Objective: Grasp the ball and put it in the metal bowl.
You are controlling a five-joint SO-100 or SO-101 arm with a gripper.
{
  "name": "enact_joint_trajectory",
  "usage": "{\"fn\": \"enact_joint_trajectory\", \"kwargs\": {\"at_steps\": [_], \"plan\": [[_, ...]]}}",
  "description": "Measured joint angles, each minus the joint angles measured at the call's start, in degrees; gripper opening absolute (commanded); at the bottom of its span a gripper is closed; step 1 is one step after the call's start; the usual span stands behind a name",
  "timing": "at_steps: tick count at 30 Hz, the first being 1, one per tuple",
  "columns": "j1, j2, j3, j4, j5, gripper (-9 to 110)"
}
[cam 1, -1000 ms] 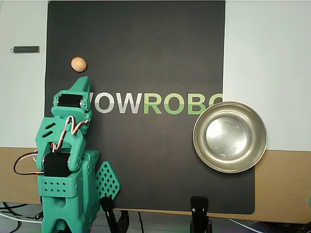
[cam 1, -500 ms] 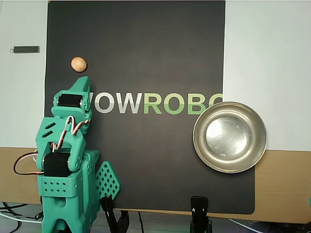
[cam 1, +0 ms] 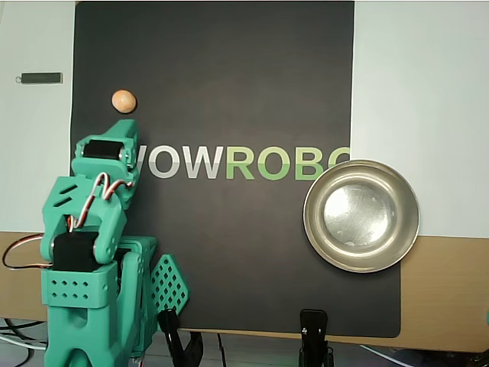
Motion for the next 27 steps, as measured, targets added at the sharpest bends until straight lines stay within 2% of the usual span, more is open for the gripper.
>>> {"fn": "enact_joint_trajectory", "kwargs": {"at_steps": [8, 27], "plan": [[0.0, -18.6, -14.9, 1.8, 0.0, 0], [0.0, -53.7, -58.4, 35.9, 0.0, 0]]}}
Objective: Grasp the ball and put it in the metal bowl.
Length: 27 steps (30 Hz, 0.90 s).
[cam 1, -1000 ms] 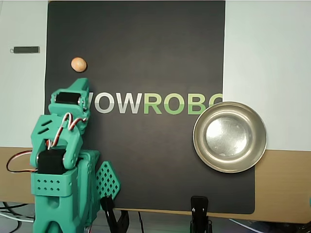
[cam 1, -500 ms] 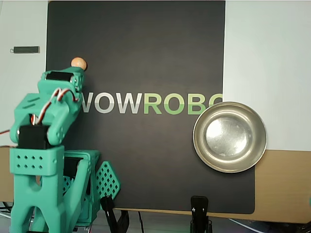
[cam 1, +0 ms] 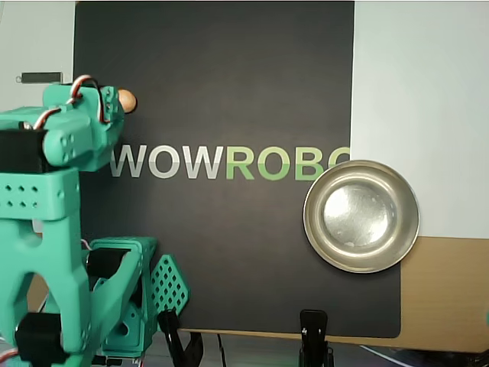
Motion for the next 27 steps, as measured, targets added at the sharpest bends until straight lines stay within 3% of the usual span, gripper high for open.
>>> {"fn": "enact_joint_trajectory", "kwargs": {"at_steps": [13, 27], "plan": [[-0.1, -18.9, -14.2, 3.0, 0.0, 0], [-4.0, -27.2, -15.0, 3.0, 0.0, 0]]}}
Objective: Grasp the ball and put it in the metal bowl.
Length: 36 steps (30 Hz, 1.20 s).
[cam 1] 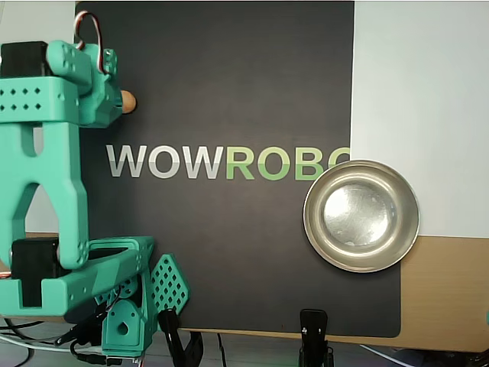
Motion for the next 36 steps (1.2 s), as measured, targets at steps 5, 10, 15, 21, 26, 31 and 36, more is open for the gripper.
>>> {"fn": "enact_joint_trajectory", "kwargs": {"at_steps": [5, 10, 15, 21, 26, 31, 36], "plan": [[-0.8, -0.9, 0.0, -0.1, 0.0, 0], [-0.5, -0.9, 0.0, -0.1, 0.0, 0], [-1.8, -0.9, 0.0, -0.1, 0.0, 0], [-1.9, -0.9, 0.0, -0.1, 0.1, 0], [-1.6, -0.9, 0.0, -0.9, 0.1, 0], [-1.6, -2.7, 0.0, -4.8, 0.1, 0], [-2.5, -4.7, 0.0, -5.7, 0.1, 0]]}}
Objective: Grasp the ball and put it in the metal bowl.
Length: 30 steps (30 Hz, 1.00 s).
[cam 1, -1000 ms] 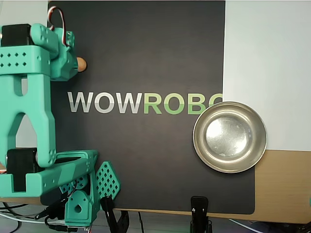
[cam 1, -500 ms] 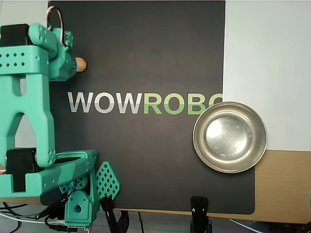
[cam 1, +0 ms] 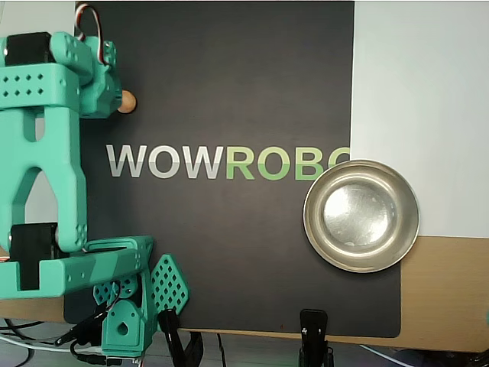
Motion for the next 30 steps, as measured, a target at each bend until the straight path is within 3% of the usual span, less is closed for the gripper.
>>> {"fn": "enact_joint_trajectory", "kwargs": {"at_steps": [30], "plan": [[-2.3, -3.3, 0.0, -4.2, 0.0, 0]]}}
